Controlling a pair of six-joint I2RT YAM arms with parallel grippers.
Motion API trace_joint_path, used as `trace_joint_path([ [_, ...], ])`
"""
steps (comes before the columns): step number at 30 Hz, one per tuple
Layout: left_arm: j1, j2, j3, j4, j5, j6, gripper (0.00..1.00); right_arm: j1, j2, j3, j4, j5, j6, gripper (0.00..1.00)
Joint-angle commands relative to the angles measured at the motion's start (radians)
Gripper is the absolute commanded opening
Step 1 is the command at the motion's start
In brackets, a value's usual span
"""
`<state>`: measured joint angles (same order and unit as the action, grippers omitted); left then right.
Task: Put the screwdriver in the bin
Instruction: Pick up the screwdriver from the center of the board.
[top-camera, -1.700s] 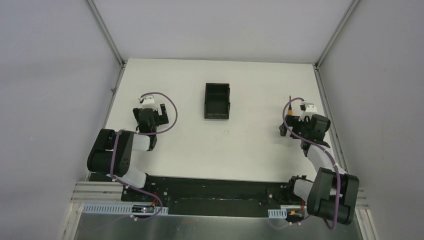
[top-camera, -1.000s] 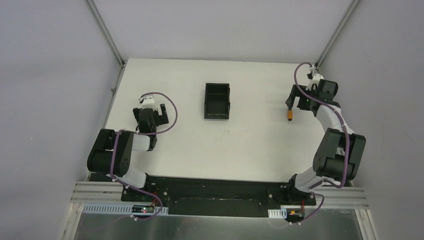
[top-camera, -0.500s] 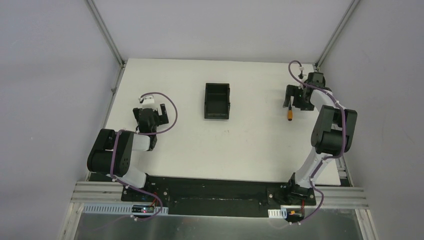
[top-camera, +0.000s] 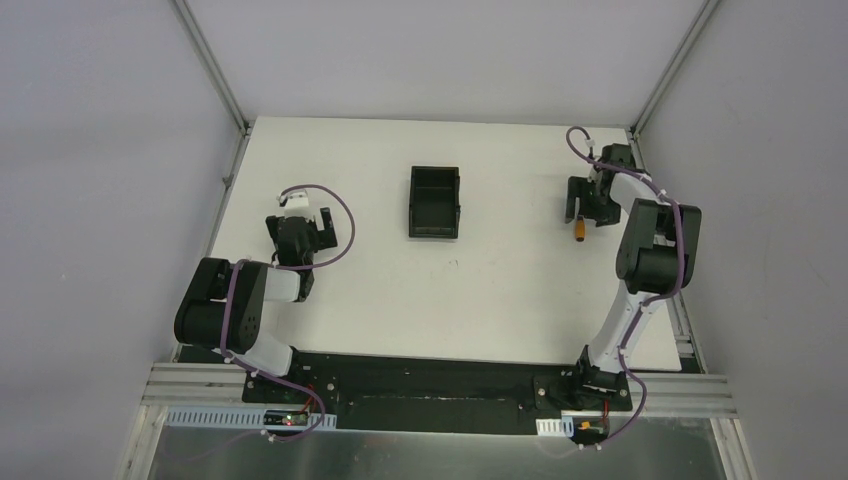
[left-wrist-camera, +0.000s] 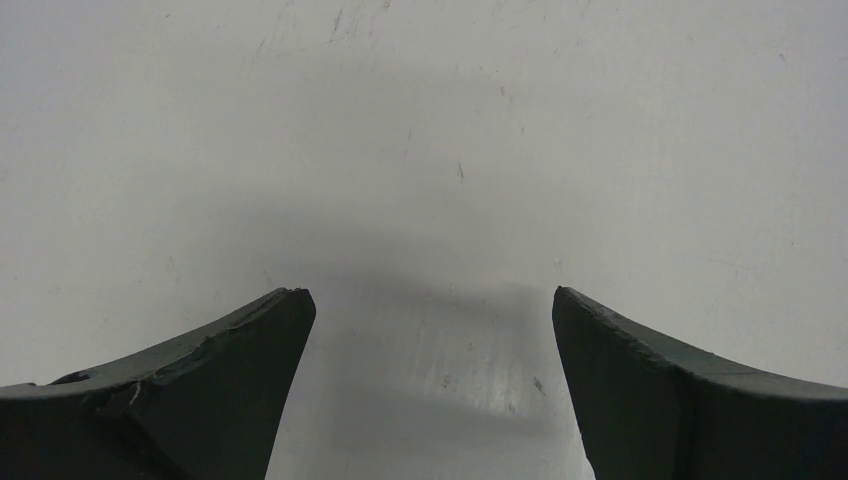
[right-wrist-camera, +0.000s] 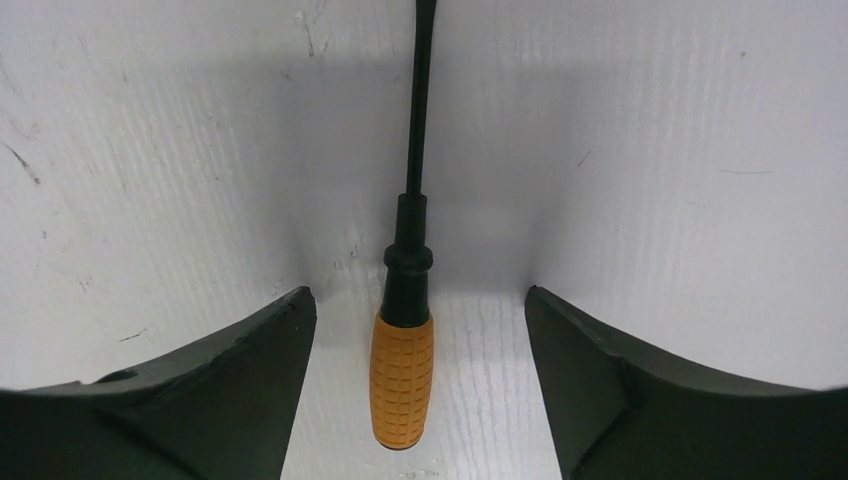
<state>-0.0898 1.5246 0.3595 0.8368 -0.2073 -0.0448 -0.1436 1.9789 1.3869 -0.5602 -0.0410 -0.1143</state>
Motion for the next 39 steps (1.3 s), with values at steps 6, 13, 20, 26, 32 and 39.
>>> trace_joint_path([
  [6,0.007,-0.024,-0.005,0.013,0.007,-0.008,0.99,0.008,0.056,0.056,-0.049,-0.004,-0.008,0.62],
  [13,0.007,-0.024,-0.005,0.013,0.008,-0.008,0.99,0.008,0.074,0.058,-0.062,-0.025,-0.002,0.43],
  [20,0.007,-0.023,-0.005,0.013,0.007,-0.009,0.99,0.008,0.077,0.057,-0.068,-0.037,-0.001,0.23],
  [26,0.007,-0.023,-0.005,0.014,0.007,-0.009,0.99,0.007,0.056,0.064,-0.076,-0.038,0.002,0.07],
  [32,0.007,-0.023,-0.005,0.013,0.006,-0.009,0.99,0.009,0.01,0.123,-0.133,-0.008,0.049,0.02],
  [39,0.007,-0.023,-0.004,0.013,0.006,-0.009,0.99,0.015,-0.045,0.211,-0.229,-0.054,0.152,0.0],
])
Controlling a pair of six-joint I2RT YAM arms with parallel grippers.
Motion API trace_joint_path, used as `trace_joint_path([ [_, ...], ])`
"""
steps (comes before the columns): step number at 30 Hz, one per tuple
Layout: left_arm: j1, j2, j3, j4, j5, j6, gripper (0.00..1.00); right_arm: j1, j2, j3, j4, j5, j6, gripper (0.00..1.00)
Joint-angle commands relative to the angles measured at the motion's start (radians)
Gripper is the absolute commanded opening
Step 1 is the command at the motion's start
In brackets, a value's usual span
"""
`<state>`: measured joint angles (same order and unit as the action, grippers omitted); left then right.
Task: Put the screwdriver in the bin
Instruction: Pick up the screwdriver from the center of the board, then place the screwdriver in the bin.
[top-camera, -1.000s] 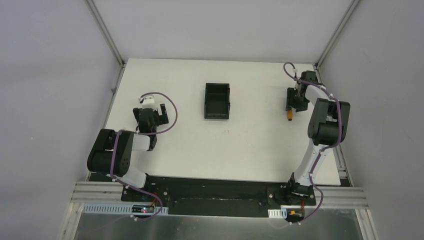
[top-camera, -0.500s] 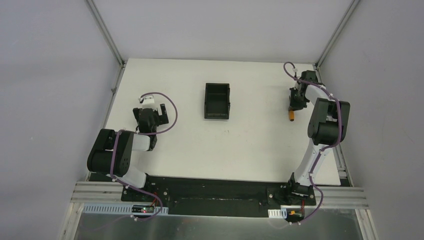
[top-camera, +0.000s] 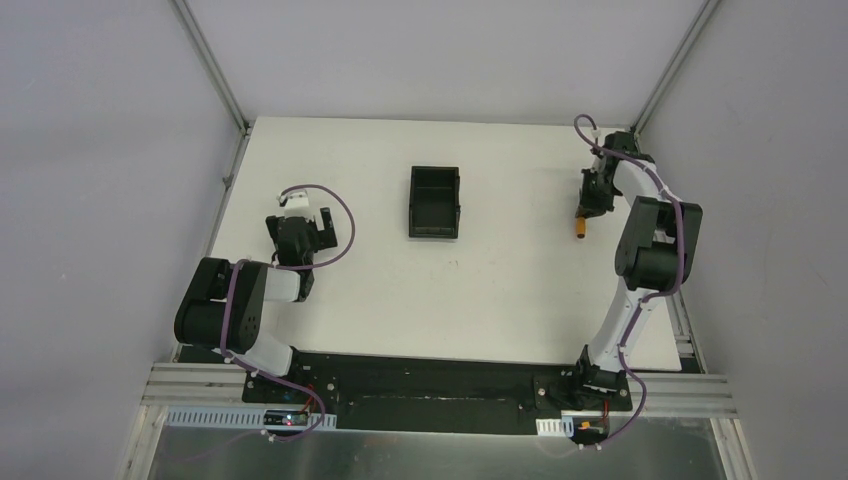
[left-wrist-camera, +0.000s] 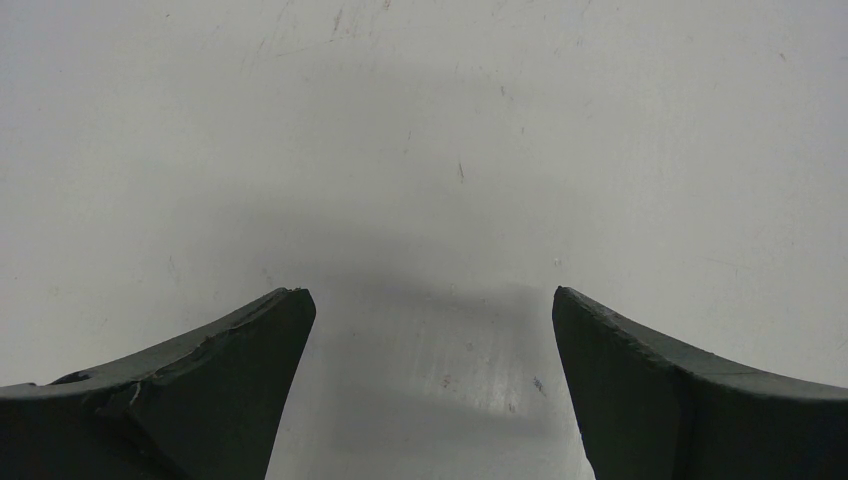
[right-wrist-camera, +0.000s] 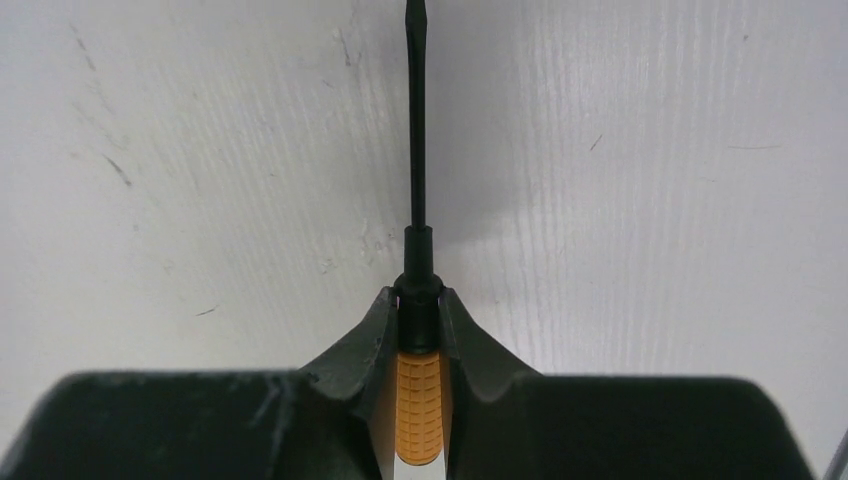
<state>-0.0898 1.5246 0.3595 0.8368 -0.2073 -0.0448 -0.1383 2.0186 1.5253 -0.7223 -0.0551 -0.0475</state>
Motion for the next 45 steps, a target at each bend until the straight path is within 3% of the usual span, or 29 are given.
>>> trace_joint_path([
  [1,0.007,-0.024,-0.005,0.013,0.007,-0.008,0.99,0.012,-0.091,0.082,-0.079,-0.051,0.105,0.0],
  [6,0.007,-0.024,-0.004,0.013,0.006,-0.009,0.99,0.051,-0.125,0.132,-0.127,-0.12,0.181,0.0],
  [20,0.007,-0.023,-0.005,0.013,0.007,-0.009,0.99,0.257,-0.181,0.231,-0.153,-0.126,0.373,0.0],
  [32,0.007,-0.023,-0.005,0.013,0.007,-0.008,0.99,0.447,-0.092,0.39,-0.24,-0.124,0.415,0.0],
  [45,0.007,-0.023,-0.005,0.013,0.006,-0.009,0.99,0.631,0.095,0.691,-0.354,0.038,0.403,0.0],
])
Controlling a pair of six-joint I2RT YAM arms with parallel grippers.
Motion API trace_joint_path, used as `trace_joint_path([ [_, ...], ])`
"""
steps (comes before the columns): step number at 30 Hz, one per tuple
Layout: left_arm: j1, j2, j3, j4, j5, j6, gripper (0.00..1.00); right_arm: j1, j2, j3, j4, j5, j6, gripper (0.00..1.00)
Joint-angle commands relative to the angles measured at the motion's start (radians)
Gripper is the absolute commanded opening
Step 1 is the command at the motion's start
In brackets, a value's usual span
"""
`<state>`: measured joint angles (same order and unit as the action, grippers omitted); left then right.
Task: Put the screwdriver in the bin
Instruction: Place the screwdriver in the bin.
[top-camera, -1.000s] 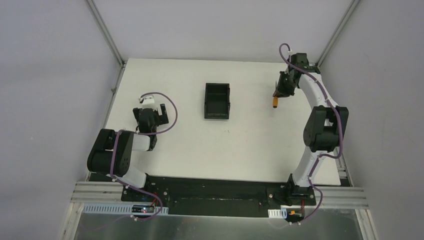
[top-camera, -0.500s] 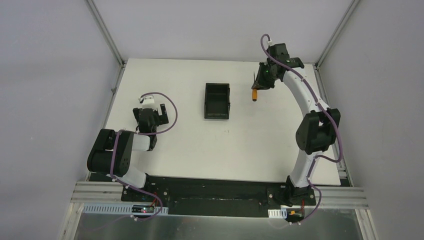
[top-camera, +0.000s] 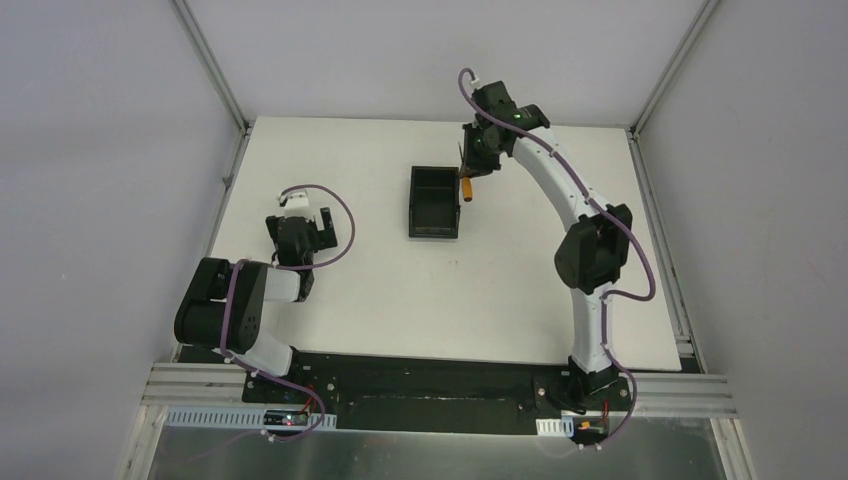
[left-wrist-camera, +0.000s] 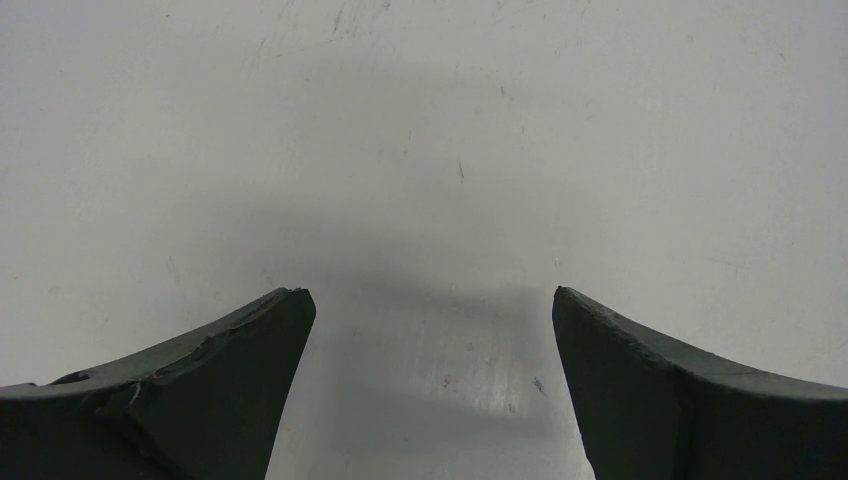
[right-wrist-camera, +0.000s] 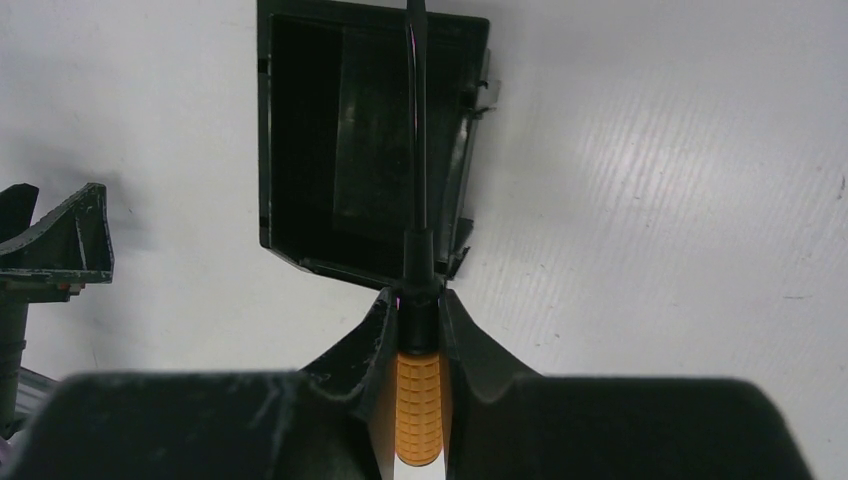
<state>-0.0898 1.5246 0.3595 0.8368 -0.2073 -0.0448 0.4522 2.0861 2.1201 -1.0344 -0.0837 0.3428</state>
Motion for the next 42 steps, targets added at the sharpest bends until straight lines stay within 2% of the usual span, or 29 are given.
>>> trace_joint_path([
  [1,0.007,-0.023,-0.005,0.013,0.007,-0.009,0.99,0.048,0.039,0.11,-0.046,0.072,0.017,0.0],
  [5,0.007,-0.024,-0.004,0.013,0.007,-0.009,0.99,0.098,0.09,0.165,-0.064,0.076,0.034,0.0],
  [12,0.007,-0.023,-0.005,0.013,0.006,-0.008,0.99,0.17,0.186,0.278,-0.083,0.222,0.051,0.01],
  [18,0.007,-0.023,-0.005,0.013,0.006,-0.009,0.99,0.235,0.269,0.386,-0.135,0.387,0.119,0.01],
  [22,0.007,-0.023,-0.005,0.013,0.007,-0.009,0.99,0.279,0.318,0.469,-0.153,0.575,0.132,0.0],
  [42,0.007,-0.023,-0.005,0.013,0.007,-0.009,0.99,0.281,0.407,0.504,-0.203,0.575,0.212,0.0],
])
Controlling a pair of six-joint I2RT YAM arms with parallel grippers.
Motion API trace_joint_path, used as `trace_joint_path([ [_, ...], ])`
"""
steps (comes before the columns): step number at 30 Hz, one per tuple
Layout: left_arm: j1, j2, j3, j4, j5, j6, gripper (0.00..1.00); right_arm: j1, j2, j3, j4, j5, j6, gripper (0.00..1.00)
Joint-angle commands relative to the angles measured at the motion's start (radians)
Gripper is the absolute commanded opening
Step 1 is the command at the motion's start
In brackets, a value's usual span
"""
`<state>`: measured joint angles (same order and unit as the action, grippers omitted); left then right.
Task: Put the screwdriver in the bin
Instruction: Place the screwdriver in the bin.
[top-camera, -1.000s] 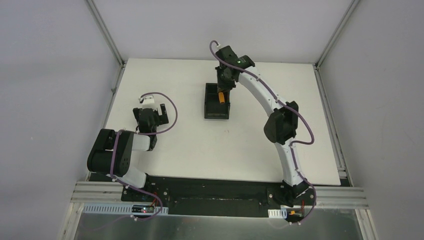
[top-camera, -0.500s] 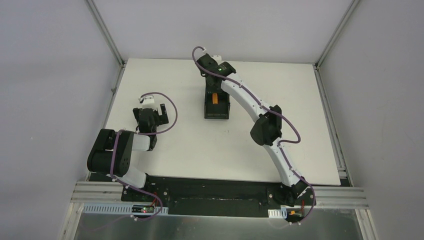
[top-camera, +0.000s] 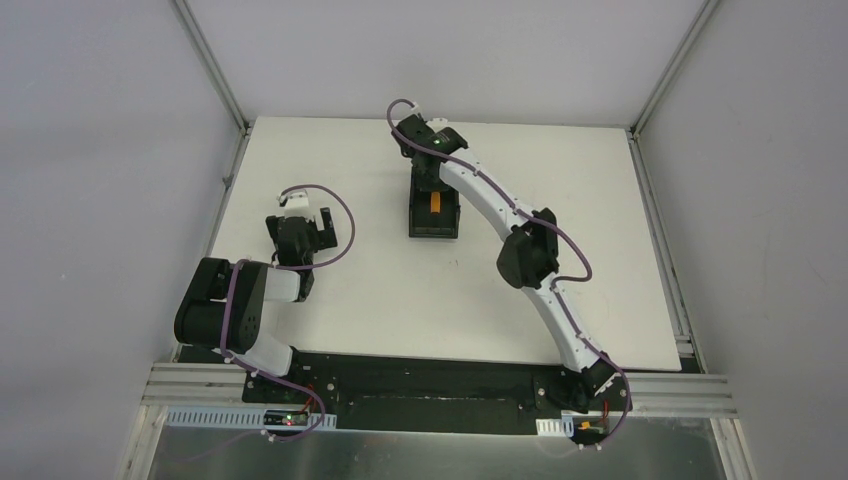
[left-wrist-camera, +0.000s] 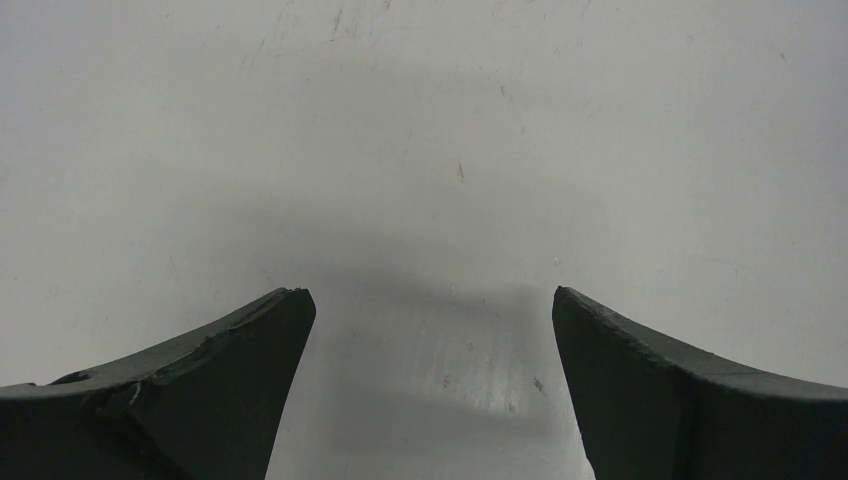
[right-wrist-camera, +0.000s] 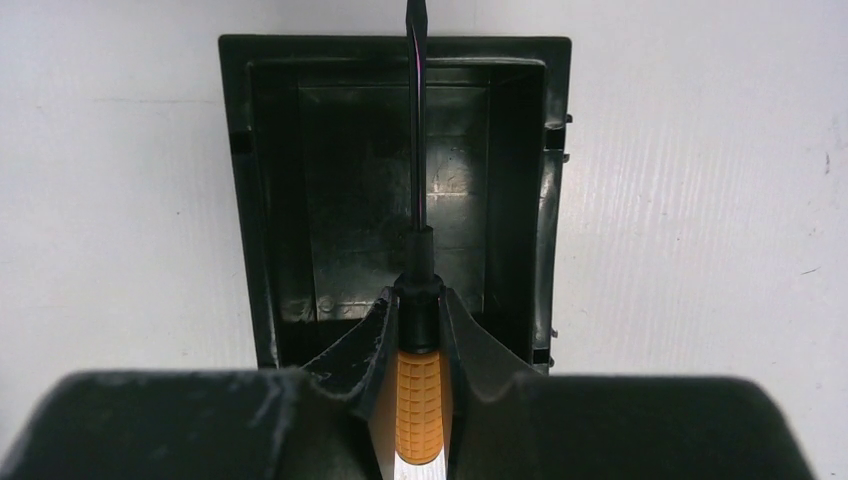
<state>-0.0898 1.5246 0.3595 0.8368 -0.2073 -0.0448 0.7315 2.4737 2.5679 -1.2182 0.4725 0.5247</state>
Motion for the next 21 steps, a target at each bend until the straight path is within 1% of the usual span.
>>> trace_joint_path([
  [1,0.007,-0.023,-0.005,0.013,0.006,-0.009,0.99,0.002,0.024,0.06,-0.021,0.02,0.031,0.0],
  [21,0.007,-0.023,-0.005,0.013,0.006,-0.009,0.99,0.002,0.107,0.09,-0.037,0.002,0.043,0.03],
])
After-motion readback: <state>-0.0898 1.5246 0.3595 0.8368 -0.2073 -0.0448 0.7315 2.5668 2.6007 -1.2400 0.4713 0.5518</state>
